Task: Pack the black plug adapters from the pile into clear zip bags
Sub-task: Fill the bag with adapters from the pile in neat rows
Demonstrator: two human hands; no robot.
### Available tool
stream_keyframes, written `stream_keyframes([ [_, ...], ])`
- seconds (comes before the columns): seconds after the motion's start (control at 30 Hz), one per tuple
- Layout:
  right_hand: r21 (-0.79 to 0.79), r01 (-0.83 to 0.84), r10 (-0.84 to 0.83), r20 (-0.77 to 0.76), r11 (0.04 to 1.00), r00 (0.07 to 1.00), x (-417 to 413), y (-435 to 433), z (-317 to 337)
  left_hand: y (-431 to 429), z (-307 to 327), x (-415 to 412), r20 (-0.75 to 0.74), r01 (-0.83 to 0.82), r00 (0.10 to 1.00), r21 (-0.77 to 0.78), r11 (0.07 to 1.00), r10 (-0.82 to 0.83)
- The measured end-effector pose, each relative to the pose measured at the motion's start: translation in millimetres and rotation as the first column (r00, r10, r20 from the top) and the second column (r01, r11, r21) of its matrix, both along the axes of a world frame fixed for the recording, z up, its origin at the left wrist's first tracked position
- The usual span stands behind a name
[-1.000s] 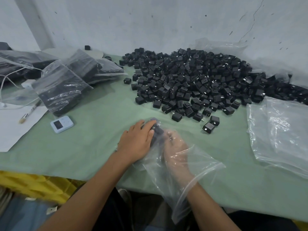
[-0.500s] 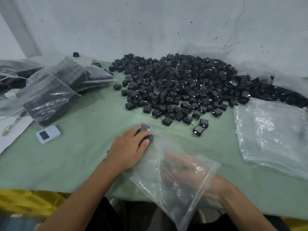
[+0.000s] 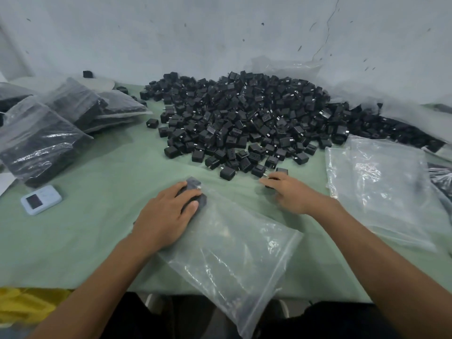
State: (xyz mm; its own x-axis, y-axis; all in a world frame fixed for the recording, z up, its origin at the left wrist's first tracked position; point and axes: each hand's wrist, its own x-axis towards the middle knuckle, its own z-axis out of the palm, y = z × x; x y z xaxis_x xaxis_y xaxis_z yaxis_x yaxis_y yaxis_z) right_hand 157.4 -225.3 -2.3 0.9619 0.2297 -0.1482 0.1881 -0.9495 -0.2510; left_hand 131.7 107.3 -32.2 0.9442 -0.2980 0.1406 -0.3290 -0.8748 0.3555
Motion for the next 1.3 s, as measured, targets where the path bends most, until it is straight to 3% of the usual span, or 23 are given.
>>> stream_keyframes([
  [0.17,0.036,0.160,-0.161,0.018,0.986,0.987,-5,-15,-6,0,0,-1,0.007,-0.002,1.000,-0.014,1.000,0.002],
  [0.27,0.264,0.255,-0.271,0.024,0.930,0.962,-45,-29,11,1,1,-1,0.017,0.007,1.000,-0.026,1.000,-0.007],
  [0.33,0.580,0.338,-0.394,-0.032,0.741,0.919,-93,-37,24,2,1,0,0.015,0.015,1.000,-0.026,1.000,-0.015],
  [0.43,0.861,0.407,-0.399,-0.273,0.304,0.876,-184,-35,40,4,3,3,0.000,0.043,0.999,-0.022,0.999,-0.043],
  [0.57,0.770,0.633,-0.039,-0.637,-0.073,0.770,-273,5,23,7,7,5,-0.013,0.089,0.996,-0.032,0.996,-0.089],
  [0.67,0.671,0.710,0.206,-0.680,-0.212,0.704,-284,61,12,9,9,6,-0.022,0.113,0.993,-0.029,0.993,-0.114],
  [0.77,0.620,0.636,0.031,-0.704,-0.459,0.709,-258,105,4,9,10,5,-0.020,0.127,0.992,-0.031,0.991,-0.127],
  [0.9,0.557,0.556,-0.008,-0.711,-0.617,0.703,-213,135,3,8,10,4,-0.003,0.143,0.990,-0.021,0.989,-0.143],
  [1.0,0.563,0.553,0.024,-0.687,-0.614,0.727,-180,145,2,9,9,5,0.007,0.147,0.989,-0.001,0.989,-0.147],
  [1.17,0.792,0.537,-0.179,-0.597,-0.291,0.782,-125,168,-9,9,7,7,0.013,0.157,0.988,-0.015,0.988,-0.157],
  [1.2,0.822,0.532,-0.209,-0.567,-0.202,0.796,-116,172,-10,9,6,7,0.016,0.157,0.988,-0.019,0.987,-0.157],
  [1.3,0.834,0.506,-0.404,-0.394,0.220,0.826,-90,183,-15,10,5,7,0.029,0.156,0.987,-0.027,0.987,-0.156],
])
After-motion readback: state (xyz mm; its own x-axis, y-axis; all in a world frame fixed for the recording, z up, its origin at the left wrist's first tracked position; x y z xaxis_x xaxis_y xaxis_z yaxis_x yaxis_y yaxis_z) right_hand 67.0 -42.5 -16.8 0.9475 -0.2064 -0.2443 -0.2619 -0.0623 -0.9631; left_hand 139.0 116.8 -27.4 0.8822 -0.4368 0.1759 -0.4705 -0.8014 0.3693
